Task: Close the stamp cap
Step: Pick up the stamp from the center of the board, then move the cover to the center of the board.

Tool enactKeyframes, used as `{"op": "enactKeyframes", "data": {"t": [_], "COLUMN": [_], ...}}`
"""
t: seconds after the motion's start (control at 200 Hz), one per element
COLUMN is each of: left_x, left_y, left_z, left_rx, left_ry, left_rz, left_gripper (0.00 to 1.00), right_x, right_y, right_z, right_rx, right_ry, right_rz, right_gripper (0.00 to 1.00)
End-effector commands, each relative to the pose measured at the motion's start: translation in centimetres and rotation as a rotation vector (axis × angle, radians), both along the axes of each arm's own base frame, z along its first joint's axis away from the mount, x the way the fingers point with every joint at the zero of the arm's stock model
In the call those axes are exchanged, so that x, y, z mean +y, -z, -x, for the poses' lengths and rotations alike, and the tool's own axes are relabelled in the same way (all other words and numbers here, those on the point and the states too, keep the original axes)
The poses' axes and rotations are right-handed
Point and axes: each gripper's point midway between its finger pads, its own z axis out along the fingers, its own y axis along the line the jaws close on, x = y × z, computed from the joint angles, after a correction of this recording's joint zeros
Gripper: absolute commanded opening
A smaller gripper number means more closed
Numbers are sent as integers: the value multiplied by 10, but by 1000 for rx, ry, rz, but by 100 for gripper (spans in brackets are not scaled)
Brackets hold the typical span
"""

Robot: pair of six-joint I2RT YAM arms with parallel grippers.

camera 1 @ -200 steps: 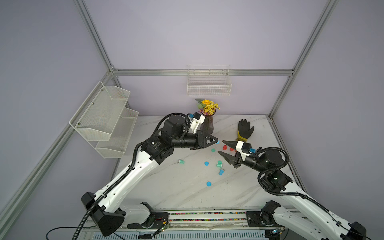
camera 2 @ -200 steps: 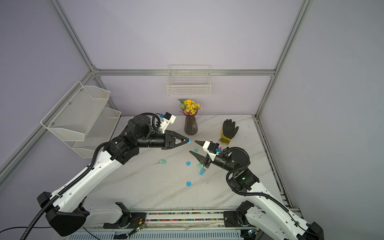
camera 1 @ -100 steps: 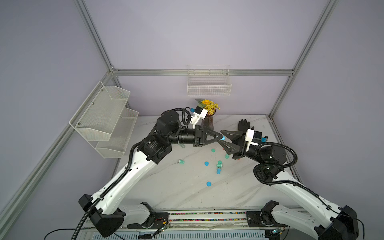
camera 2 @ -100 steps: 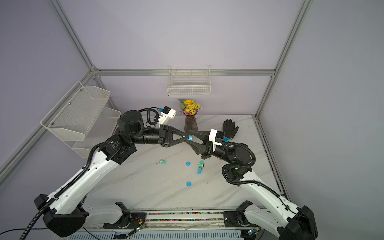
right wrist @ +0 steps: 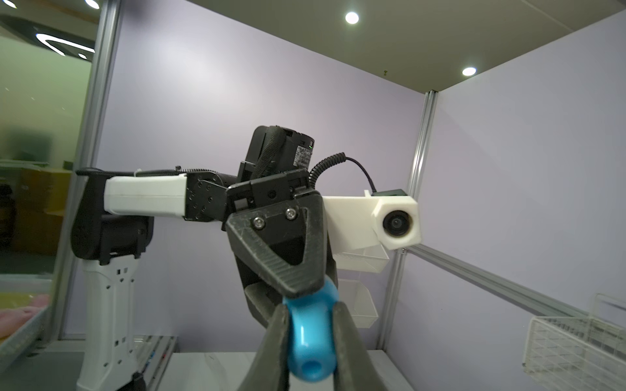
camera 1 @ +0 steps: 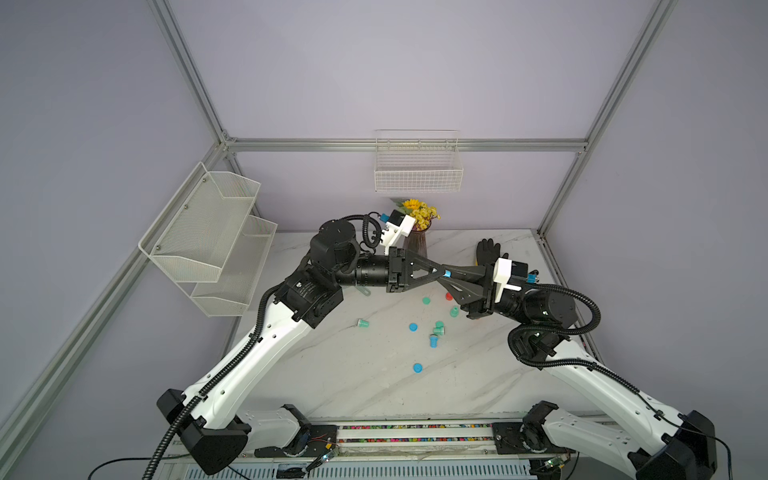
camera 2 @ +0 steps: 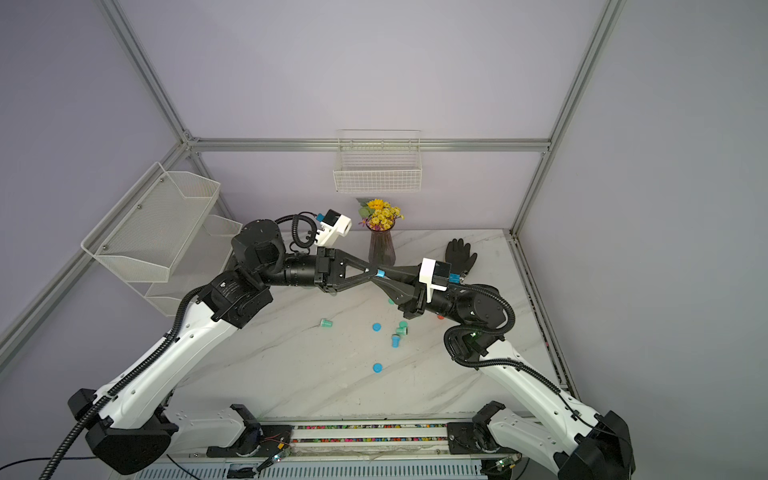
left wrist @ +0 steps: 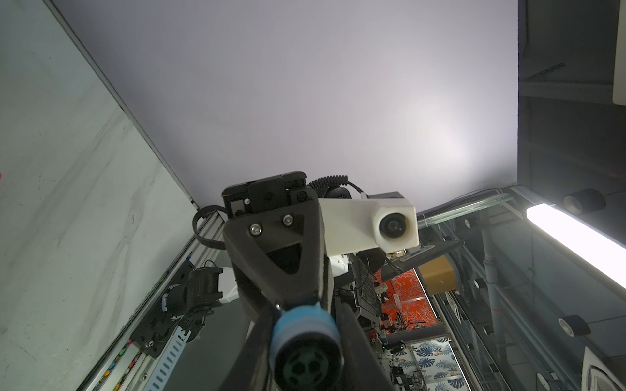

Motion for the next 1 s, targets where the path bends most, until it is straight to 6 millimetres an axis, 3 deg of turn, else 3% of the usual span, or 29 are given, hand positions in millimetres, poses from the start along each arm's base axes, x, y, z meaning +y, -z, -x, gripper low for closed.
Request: {"op": "enactKeyframes", "data": {"t": [0.0, 0.07, 0.14, 0.215, 0.315, 0.45, 0.605, 0.745, 0.84, 0.995], "left_x": [5, 8, 15, 28, 53, 93, 121, 138, 141, 128], "left_y": [-13, -11, -11, -12, -11, 7, 46, 101, 140, 209], "left_z": [9, 6, -2, -15, -34, -64, -86, -101, -101, -86], "left_rx": [-39, -44, -52, -63, -91, -148, -308, -303, -220, -157], "left_ry": [21, 3, -38, -105, -215, -390, -518, -563, -561, -530], "left_rz": [34, 25, 20, 13, -8, -119, -381, -585, -679, -866], "left_gripper": [22, 32, 51, 60, 67, 69, 69, 65, 61, 57], "right_x": [0, -1, -2, -3, -6, -12, -11, -42, -50, -70], "right_y": [-8, -6, -2, 5, 15, 33, 72, 114, 136, 195], "right_z": [4, 3, -1, -5, -11, -29, -44, -69, -74, -77], "right_rx": [-10, 9, 46, 104, 199, 420, 700, 975, 1090, 1329], "right_ry": [-10, 1, 19, 39, 81, 175, 274, 533, 608, 785], "right_rz": [-8, -3, 7, 32, 74, 120, 214, 229, 257, 345], "right_gripper": [3, 0, 0, 0, 0, 0, 0, 0, 0, 0]}}
